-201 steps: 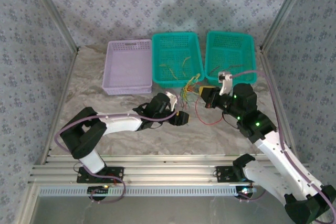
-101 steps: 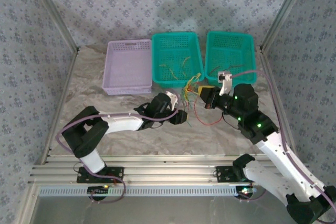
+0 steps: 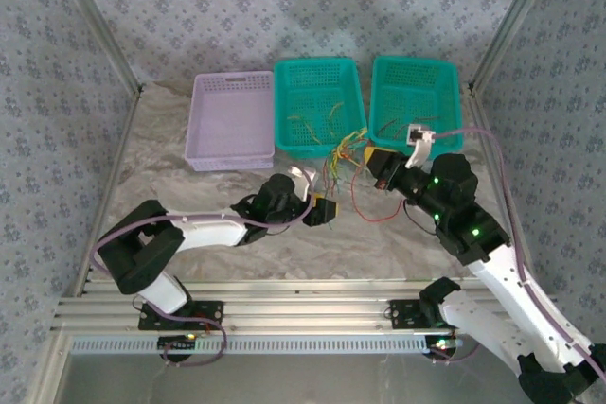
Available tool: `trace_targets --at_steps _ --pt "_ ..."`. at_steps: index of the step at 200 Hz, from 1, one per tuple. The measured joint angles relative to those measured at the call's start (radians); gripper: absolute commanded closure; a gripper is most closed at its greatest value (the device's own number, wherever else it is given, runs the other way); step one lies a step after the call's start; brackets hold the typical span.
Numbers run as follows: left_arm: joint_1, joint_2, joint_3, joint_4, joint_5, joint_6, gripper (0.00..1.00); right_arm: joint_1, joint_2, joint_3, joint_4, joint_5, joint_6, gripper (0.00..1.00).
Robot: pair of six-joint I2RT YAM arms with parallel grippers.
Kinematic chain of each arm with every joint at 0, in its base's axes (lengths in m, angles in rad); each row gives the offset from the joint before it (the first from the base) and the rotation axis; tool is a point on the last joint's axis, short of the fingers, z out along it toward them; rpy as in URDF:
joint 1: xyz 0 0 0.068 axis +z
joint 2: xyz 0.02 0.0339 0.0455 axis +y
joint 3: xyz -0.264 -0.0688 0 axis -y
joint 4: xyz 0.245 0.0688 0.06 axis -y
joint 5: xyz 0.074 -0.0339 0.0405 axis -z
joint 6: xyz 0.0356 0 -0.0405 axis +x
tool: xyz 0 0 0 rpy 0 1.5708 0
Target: Untangle the cables
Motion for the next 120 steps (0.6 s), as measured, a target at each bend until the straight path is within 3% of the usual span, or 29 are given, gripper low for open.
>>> trace_targets --at_steps 101,120 --pt "-0.007 -0.002 -0.019 0.069 0.023 -0.004 0.4 0.0 0.001 0.018 0.079 -0.009 0.114 1.0" --pt "-0.008 -0.002 -0.019 0.069 0.023 -0.003 0.47 0.0 0.001 0.018 0.084 -0.012 0.126 1.0"
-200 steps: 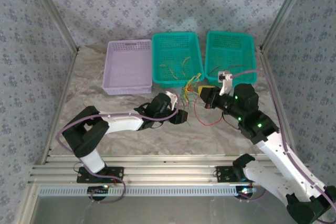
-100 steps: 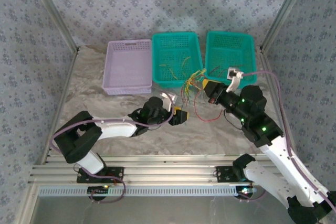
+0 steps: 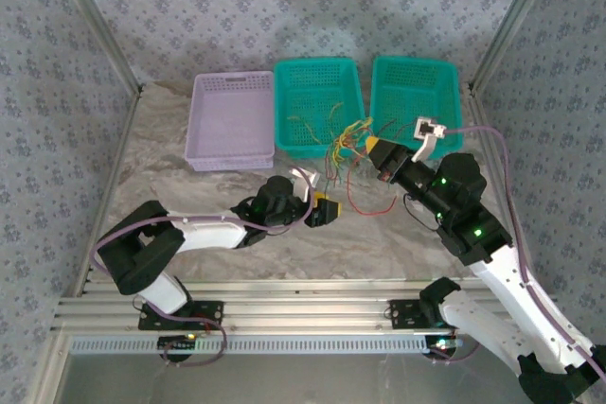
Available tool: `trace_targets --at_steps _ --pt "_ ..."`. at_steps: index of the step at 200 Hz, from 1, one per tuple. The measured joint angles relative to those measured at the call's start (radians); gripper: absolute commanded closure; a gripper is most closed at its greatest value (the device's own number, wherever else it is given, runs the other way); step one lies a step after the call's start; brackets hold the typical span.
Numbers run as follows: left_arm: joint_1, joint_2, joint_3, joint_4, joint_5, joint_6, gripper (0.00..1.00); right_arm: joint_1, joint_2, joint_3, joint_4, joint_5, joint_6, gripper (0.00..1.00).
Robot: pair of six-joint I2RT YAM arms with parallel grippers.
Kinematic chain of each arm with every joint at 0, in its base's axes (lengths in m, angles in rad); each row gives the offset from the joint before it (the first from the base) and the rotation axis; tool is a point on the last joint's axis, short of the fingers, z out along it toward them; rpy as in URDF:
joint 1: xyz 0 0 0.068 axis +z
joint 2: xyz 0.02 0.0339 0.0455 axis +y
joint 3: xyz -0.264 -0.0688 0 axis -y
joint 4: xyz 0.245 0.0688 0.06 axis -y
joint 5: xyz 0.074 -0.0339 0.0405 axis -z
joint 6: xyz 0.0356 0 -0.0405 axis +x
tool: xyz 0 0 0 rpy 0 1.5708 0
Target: Untangle the cables
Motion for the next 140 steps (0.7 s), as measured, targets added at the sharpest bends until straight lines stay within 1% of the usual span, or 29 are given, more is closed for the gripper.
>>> trace_targets --at_steps 9,15,25,33,48,53,61,82,99,117,140 --pt "0.0 0.0 0.0 0.0 0.0 0.003 0.53 0.0 0.0 0.0 0.002 -0.002 0.004 1.0" --pt "0.0 0.0 0.0 0.0 -0.003 0.003 0.59 0.0 0.0 0.0 0.003 -0.005 0.007 1.0" --pt "0.0 0.0 0.0 0.0 -0.003 0.002 0.65 0.0 0.0 0.0 0.006 -0.005 0.01 1.0" --pt "0.0 0.0 0.0 -0.001 -0.008 0.0 0.72 0.0 0.0 0.0 0.009 -0.005 0.014 1.0" --pt "-0.001 0.0 0.0 0.0 -0.011 0.002 0.82 0.0 0.0 0.0 0.014 -0.005 0.016 1.0" --pt "-0.001 0.0 0.0 -0.001 -0.01 0.0 0.87 0.0 0.0 0.0 0.014 -0.005 0.017 1.0" --pt "-0.001 -0.002 0.0 -0.002 -0.011 0.002 1.0 0.0 0.0 0.0 0.013 -0.005 0.018 1.0" --pt "-0.001 -0.02 -0.001 -0.016 -0.011 0.004 1.0 0.001 -0.001 0.002 -0.001 0.01 0.008 1.0" --pt "-0.001 -0.077 -0.021 -0.035 -0.014 0.003 1.0 0.002 -0.008 0.008 -0.047 0.063 -0.014 1.0" --pt "-0.001 -0.193 -0.06 -0.083 -0.034 0.003 1.0 -0.003 -0.024 0.009 -0.104 0.121 -0.031 1.0" --pt "0.008 -0.393 -0.104 -0.174 -0.071 0.004 1.0 -0.034 -0.042 -0.018 -0.134 0.167 -0.033 1.0"
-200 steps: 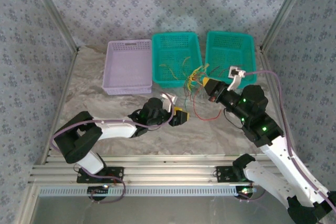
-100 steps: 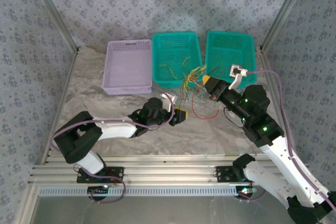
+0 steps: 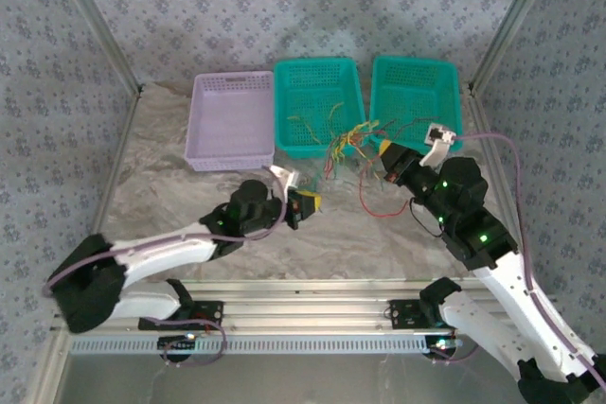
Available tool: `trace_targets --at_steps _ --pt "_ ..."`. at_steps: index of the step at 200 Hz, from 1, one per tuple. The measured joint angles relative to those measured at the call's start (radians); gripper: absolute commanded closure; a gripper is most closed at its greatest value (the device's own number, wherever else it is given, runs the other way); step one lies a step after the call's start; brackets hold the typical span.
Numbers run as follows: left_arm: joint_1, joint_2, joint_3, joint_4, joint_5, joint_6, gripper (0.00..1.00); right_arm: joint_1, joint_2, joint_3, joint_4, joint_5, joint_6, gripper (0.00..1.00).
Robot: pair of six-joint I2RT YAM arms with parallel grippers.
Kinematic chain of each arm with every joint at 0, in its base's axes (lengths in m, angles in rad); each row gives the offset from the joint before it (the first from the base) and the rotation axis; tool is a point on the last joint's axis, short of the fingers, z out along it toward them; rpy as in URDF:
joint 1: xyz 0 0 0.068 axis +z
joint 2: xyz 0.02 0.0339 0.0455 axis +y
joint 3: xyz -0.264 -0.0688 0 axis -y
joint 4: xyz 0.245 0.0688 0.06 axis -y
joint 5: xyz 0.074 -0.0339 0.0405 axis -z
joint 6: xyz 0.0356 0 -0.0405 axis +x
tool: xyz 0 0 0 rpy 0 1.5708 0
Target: Untangle the cables
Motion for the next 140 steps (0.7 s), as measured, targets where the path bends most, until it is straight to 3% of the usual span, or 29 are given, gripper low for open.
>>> trace_targets --at_steps 70,140 --pt "0.119 -0.519 -0.015 -0.439 -0.153 -0.022 1.0 -0.113 0.064 -0.166 -0.05 0.035 -0.011 1.0" --pt "0.201 -0.631 0.225 -0.85 -0.253 0.032 1.0 -0.207 0.145 -0.274 -0.063 -0.003 -0.002 1.0"
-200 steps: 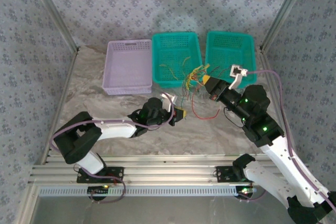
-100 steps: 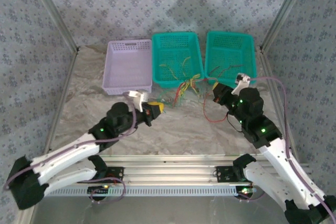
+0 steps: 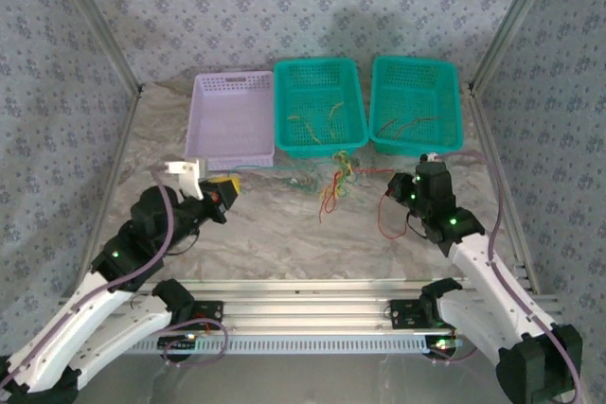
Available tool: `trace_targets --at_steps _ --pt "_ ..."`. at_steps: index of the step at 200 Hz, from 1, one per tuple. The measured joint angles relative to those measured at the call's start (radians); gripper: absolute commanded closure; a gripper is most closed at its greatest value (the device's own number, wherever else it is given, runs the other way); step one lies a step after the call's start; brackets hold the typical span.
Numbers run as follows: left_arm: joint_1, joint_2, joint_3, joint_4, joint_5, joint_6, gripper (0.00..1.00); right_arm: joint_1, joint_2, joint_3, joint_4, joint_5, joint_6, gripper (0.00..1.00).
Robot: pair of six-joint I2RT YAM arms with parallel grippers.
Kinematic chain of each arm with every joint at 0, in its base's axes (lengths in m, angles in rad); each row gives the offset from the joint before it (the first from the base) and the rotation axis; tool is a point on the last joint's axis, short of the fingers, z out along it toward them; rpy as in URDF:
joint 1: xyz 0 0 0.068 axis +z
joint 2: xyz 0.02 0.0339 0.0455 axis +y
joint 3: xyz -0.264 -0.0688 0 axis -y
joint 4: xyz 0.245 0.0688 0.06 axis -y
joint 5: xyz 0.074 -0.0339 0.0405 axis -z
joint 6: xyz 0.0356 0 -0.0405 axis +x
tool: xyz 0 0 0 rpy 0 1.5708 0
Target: Untangle the cables
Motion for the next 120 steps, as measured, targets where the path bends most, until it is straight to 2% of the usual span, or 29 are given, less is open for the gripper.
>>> trace_targets --at_steps 65,120 --pt "0.016 0.021 0.163 -0.179 -0.128 0.099 1.0 -0.029 0.045 -0.022 -0.008 -0.003 -0.007 1.0" --pt "0.027 0.034 0.291 -0.206 -0.29 0.167 1.0 -0.086 0.1 -0.046 -0.043 0.023 -0.016 1.0"
